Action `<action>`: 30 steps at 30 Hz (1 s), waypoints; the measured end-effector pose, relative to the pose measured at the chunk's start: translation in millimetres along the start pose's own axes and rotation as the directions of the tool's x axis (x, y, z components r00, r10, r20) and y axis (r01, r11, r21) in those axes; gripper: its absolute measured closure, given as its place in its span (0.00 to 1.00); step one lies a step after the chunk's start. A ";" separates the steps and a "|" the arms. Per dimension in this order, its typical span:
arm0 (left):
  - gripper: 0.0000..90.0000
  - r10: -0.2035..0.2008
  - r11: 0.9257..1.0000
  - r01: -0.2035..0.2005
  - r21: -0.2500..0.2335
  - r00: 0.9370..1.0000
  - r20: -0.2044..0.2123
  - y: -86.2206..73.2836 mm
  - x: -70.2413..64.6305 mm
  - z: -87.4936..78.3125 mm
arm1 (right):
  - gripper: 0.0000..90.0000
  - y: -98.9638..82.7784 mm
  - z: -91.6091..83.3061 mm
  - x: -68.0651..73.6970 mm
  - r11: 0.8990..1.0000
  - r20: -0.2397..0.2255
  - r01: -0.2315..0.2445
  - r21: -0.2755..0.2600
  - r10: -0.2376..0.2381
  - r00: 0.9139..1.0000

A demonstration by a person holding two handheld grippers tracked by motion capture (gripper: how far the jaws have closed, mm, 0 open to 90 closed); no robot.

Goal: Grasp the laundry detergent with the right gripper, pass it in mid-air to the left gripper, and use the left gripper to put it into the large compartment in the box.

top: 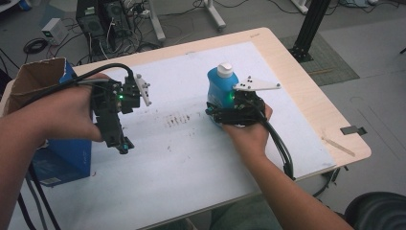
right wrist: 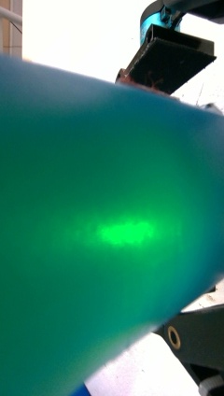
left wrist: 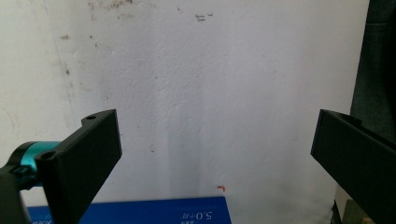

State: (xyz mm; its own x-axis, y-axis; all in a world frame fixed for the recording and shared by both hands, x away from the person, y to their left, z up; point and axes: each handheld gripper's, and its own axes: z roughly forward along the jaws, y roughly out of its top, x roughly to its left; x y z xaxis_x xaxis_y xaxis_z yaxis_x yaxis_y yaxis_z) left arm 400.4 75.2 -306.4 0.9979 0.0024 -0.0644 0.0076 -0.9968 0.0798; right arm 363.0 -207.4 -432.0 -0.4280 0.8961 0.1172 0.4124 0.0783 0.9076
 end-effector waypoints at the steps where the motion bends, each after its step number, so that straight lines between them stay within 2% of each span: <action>1: 0.02 -0.003 1.000 0.003 0.000 1.000 -0.001 -0.7 0.1 0.4 | 0.27 0.0 0.1 0.0 1.000 0.002 -0.002 0.000 0.002 1.000; 13: 0.02 -0.010 1.000 0.010 0.003 1.000 0.004 -3.8 2.0 1.7 | 0.28 -0.3 0.0 1.7 1.000 0.010 0.009 -0.005 -0.009 1.000; 22: 0.02 -0.010 1.000 0.010 0.003 1.000 0.000 -5.7 2.5 0.7 | 0.32 -0.8 -1.2 4.6 0.999 0.013 0.026 -0.020 -0.025 1.000; 30: 0.02 -0.011 1.000 0.011 0.008 1.000 0.001 -5.9 1.9 1.2 | 0.39 -5.0 -1.9 4.8 0.999 0.012 0.019 -0.027 -0.018 1.000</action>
State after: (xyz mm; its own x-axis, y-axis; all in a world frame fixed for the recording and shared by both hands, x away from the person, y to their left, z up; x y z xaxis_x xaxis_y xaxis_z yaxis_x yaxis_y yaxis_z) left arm 402.1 81.0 -308.1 0.9977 0.0130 -0.0660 0.0177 -0.9973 0.0716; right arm 357.3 -204.4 -435.2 -0.4257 0.8998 0.0955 0.3829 0.0834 0.9200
